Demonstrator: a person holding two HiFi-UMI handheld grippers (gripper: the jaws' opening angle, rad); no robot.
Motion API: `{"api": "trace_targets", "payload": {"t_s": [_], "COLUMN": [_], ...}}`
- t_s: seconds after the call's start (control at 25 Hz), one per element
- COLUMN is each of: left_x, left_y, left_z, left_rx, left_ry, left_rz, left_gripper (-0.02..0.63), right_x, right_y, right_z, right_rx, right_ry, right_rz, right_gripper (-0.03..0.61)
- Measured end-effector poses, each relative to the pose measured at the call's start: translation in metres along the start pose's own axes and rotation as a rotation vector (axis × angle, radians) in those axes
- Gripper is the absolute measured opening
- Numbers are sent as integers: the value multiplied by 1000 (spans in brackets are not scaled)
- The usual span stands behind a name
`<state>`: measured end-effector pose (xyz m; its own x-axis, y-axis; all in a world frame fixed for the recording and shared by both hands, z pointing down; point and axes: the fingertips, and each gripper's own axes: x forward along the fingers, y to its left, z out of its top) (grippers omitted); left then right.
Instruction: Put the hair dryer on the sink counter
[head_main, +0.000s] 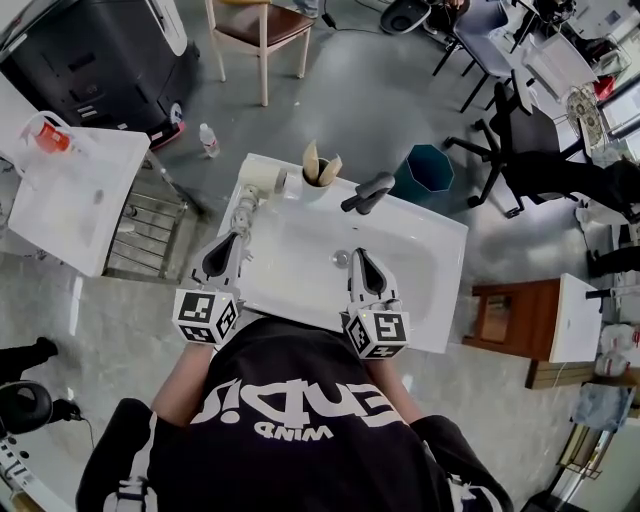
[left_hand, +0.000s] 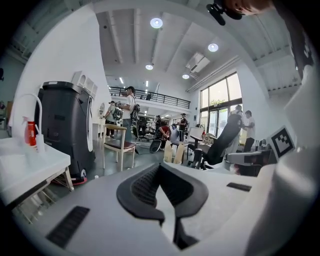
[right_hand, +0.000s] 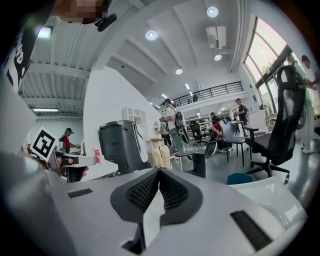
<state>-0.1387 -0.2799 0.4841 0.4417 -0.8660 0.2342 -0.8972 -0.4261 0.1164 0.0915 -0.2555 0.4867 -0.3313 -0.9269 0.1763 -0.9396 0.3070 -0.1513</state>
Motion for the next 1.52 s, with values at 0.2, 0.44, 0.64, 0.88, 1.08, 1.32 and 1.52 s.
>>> {"api": "trace_targets", "payload": {"t_s": [0.2, 0.44, 0.64, 0.88, 1.08, 1.32, 1.52], "left_x": [0, 2, 4, 5, 3, 4, 5], "left_y": [4, 8, 9, 11, 15, 18, 19], "left_z": [-4, -9, -12, -13, -12, -16, -16], "left_rx": [13, -12, -17, -21, -30, -50, -47], "left_ry": [-25, -13, -2, 3, -4, 0, 4], "left_rz": [31, 48, 44, 53, 72, 74, 74], "left_gripper": [8, 8, 8, 8, 8, 8, 8], "right_x": [5, 7, 10, 12, 13, 14, 14], "right_y": [-4, -6, -5, -6, -4, -4, -7], "right_z": [1, -4, -7, -11, -14, -17, -16], "right_rx": [11, 31, 34, 40, 36, 26, 38], "right_ry": [-12, -4, 7, 23, 39, 47, 51], "right_rz": [-7, -19, -15, -16, -6, 4, 5], "right_gripper": [24, 23, 23, 23, 23, 23, 23]}}
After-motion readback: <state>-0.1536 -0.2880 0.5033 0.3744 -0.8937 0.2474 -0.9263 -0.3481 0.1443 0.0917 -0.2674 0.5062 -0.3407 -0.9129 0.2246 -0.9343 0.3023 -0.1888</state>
